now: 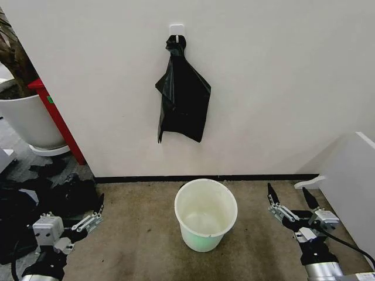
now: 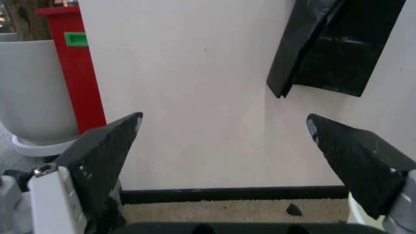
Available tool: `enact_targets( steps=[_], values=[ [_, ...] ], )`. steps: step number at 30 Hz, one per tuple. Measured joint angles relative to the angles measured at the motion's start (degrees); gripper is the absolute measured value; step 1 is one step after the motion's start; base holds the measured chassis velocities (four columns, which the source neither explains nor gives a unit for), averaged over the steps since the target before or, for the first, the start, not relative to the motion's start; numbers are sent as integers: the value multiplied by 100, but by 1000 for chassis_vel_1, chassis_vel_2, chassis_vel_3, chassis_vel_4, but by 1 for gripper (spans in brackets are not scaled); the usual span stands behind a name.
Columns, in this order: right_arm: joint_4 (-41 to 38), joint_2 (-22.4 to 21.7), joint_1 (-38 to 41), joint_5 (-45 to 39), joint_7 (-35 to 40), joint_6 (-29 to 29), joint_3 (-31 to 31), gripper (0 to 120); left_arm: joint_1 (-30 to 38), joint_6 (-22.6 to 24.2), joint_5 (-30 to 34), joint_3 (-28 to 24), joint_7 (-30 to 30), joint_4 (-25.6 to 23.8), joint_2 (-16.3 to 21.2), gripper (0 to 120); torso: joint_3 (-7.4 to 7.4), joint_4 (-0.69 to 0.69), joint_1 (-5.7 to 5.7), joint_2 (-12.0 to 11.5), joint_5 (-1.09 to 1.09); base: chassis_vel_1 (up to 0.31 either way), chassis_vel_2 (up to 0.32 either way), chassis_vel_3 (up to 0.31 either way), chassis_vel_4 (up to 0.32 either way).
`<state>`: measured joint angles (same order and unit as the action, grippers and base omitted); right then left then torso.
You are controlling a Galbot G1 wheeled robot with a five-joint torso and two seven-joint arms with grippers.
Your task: Place the garbage bag over the trash bin.
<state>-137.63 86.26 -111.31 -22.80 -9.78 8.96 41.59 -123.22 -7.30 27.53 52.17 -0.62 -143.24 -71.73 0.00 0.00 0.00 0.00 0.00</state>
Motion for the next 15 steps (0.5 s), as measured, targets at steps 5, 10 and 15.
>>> enact_targets(
  steps=[5,10,15],
  values=[
    [0,0,0,0,0,0,0,100,0,0,0,0,0,0,0,100,0,0,0,0,0,0,0,0,0],
    [0,0,0,0,0,0,0,100,0,0,0,0,0,0,0,100,0,0,0,0,0,0,0,0,0],
    [0,-1,0,0,0,0,0,100,0,0,0,0,0,0,0,100,0,0,0,0,0,0,0,0,0]
  ],
)
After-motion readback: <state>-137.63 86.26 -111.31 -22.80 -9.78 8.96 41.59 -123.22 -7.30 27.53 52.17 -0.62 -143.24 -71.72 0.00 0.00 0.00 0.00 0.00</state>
